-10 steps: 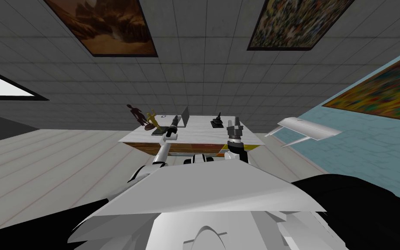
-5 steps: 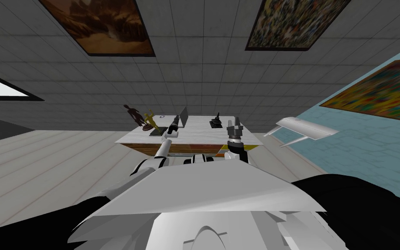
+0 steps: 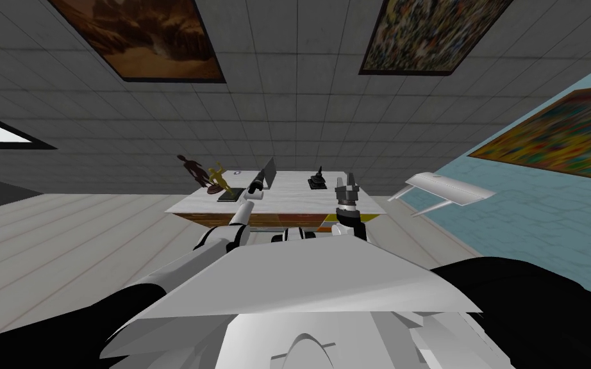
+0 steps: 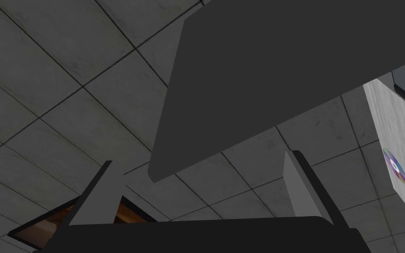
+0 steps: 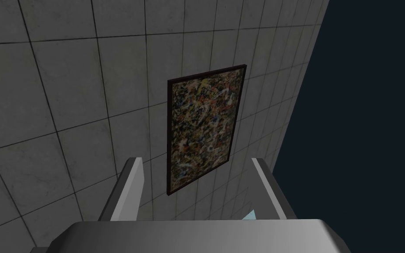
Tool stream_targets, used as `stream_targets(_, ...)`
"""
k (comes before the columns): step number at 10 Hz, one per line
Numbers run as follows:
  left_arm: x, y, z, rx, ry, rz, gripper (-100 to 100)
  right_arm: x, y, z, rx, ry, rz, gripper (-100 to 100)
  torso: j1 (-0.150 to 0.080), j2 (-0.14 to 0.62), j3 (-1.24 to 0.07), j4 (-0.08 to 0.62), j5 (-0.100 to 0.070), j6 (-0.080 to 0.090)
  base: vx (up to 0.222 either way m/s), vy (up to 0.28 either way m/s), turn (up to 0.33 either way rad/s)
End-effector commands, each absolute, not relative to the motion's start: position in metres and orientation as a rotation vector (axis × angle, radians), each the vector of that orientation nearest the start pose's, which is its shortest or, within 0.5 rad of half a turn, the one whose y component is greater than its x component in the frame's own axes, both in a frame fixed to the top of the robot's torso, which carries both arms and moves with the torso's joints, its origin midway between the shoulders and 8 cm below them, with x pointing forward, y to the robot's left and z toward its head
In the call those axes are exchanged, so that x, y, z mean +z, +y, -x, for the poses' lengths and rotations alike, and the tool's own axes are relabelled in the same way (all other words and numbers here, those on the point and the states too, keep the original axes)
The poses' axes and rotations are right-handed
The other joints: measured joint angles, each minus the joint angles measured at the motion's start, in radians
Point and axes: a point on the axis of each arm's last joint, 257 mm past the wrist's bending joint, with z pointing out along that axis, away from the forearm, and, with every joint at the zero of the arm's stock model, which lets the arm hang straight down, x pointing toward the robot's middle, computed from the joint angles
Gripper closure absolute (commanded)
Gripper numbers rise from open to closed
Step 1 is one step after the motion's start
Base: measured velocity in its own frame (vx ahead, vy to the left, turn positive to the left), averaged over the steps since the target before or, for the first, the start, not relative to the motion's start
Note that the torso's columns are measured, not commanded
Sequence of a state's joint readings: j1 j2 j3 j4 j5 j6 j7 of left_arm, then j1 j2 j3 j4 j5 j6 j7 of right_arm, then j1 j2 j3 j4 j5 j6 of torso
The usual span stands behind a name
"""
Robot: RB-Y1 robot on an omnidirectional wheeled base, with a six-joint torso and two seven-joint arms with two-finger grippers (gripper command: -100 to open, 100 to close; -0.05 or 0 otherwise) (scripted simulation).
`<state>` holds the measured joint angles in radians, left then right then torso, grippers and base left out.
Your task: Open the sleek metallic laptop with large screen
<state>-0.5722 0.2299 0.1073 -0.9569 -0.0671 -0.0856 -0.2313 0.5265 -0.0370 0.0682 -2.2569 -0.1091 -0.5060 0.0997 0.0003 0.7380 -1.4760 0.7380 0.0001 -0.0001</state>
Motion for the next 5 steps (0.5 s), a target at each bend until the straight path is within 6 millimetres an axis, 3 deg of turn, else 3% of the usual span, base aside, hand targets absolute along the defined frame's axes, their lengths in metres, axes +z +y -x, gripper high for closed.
stream_targets(1,-0.1586,0.2930,-0.6953,-0.801,1.383,0.820,-100,0.0050,-0.2701,-0.3474,1.327,0.635,-0.709,0,0.000,0.000,0.000,0.000,0.000,0.000,0.012,-0.035,-0.015)
stream_targets(4,-0.1584,0.2937,-0.6950,-0.798,1.384,0.819,-100,0.0050,-0.2702,-0.3474,1.327,0.635,-0.709,0,0.001,0.000,0.000,0.000,0.000,0.000,0.004,-0.016,-0.003)
stream_targets(5,-0.1584,0.2936,-0.6950,-0.799,1.384,0.819,100,0.0050,-0.2702,-0.3474,1.327,0.635,-0.709,0,0.001,0.000,0.000,0.000,0.000,0.000,0.000,0.000,0.000)
